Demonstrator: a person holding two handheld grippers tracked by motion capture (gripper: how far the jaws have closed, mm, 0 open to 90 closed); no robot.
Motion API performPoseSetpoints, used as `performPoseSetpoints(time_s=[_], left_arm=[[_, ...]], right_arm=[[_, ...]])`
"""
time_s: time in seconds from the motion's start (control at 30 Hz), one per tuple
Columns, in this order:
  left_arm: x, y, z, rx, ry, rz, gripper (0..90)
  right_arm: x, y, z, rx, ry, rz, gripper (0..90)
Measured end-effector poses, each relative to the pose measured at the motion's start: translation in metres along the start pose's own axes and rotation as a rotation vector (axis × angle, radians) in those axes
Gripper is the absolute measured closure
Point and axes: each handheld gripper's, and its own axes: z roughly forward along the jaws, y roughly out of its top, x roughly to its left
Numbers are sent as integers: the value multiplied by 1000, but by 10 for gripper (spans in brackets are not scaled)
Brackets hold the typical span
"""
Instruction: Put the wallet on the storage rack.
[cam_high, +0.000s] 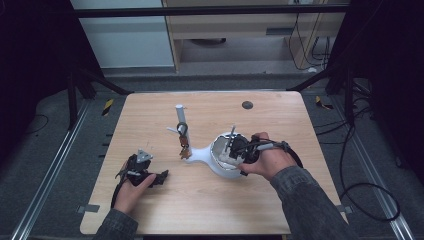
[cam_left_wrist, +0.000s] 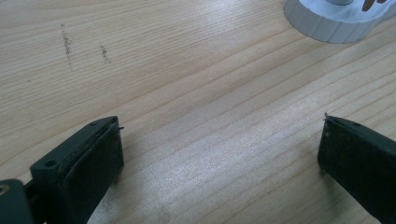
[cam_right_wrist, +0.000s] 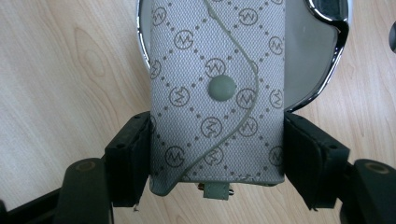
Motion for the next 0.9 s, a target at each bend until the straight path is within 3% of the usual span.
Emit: performPoseSetpoints(time_s=[0.9], left_arm=[[0, 0, 0, 0, -1, 1, 0]], right_arm=[[-5, 11, 11, 33, -3, 7, 302]])
